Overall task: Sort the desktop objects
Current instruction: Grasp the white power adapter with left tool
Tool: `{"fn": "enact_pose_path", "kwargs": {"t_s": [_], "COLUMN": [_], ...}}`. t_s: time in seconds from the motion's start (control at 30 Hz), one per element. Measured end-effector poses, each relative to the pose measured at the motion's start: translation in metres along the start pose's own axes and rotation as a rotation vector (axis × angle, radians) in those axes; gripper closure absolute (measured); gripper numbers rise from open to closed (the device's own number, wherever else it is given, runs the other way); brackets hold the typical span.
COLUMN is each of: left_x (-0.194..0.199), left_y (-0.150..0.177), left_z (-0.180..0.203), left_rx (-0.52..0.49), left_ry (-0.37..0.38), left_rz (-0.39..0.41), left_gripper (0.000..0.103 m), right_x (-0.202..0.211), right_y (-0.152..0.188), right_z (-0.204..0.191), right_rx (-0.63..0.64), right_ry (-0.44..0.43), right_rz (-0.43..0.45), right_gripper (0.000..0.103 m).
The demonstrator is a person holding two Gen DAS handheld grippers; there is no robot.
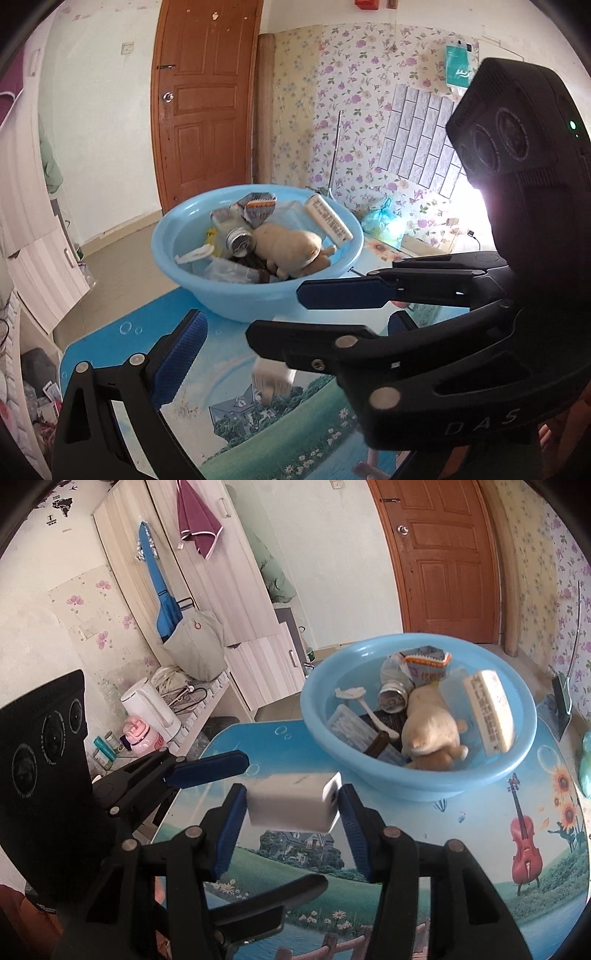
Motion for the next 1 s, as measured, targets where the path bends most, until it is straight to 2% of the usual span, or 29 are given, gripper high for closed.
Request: {"fn": "enact_pose_path", "kwargs": {"t_s": [0.07, 0.17, 0.27, 0.4, 0.47, 0.5, 0.53, 0.63, 0.83, 0.9, 0.93, 0.97, 1.0], "left_x": [-0.007, -0.017, -0.016, -0.021, -0.018, -0.018, -0.018, -0.02, -0.033, -0.037, -0.039, -0.04, -0.043], "left_y": [-0.004, 0.007, 0.038, 0.086, 0.103, 0.108, 0.112, 0.112, 0.105, 0.104, 0.103, 0.101, 0.098], "left_z": [0.001, -0.005, -0.017, -0.03, -0.032, -0.032, -0.032, -0.032, -0.028, -0.026, -0.025, -0.025, -0.026], "left_rx": [-0.011, -0.011, 0.054, 0.148, 0.194, 0.209, 0.214, 0.208, 0.22, 0.212, 0.205, 0.199, 0.204], "left_ry": [0.007, -0.027, 0.006, -0.003, 0.009, 0.013, 0.013, 0.003, -0.008, -0.013, -0.021, -0.029, -0.014], "left_rz": [-0.01, -0.076, -0.13, -0.227, -0.242, -0.252, -0.26, -0.263, -0.272, -0.267, -0.27, -0.271, -0.268], "left_gripper": [0.005, 0.005, 0.004, 0.004, 0.005, 0.004, 0.004, 0.005, 0.006, 0.027, 0.034, 0.046, 0.055], "right_x": [0.005, 0.0, -0.002, -0.004, -0.013, -0.017, -0.021, -0.033, -0.043, -0.043, -0.043, -0.043, -0.043], "right_y": [-0.005, -0.01, -0.008, 0.004, 0.012, 0.016, 0.019, 0.029, 0.041, 0.04, 0.04, 0.039, 0.039], "right_z": [0.001, 0.004, 0.018, 0.04, 0.047, 0.048, 0.048, 0.041, 0.032, 0.035, 0.037, 0.039, 0.041], "right_rx": [0.001, -0.005, -0.031, -0.032, -0.026, -0.024, -0.02, 0.016, 0.025, 0.018, 0.014, 0.006, 0.001], "right_ry": [-0.012, -0.004, -0.014, 0.022, 0.043, 0.051, 0.053, 0.028, 0.013, 0.032, 0.038, 0.041, 0.043], "right_rz": [0.013, 0.014, -0.016, -0.053, -0.091, -0.107, -0.122, -0.174, -0.202, -0.194, -0.193, -0.194, -0.195], "right_gripper": [0.058, 0.058, 0.058, 0.057, 0.054, 0.048, 0.043, 0.038, 0.038, 0.038, 0.038, 0.038, 0.038]}}
Point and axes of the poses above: each gripper's, at about its wrist camera, not at the fingertips, and x roughly against the way its jaws point, z to its right, y to its underside, the point moved 4 cm from there along -x, roughly the way its jaws point, and after that the axes turned 11 degrees about -x, right-handed, at the moved point
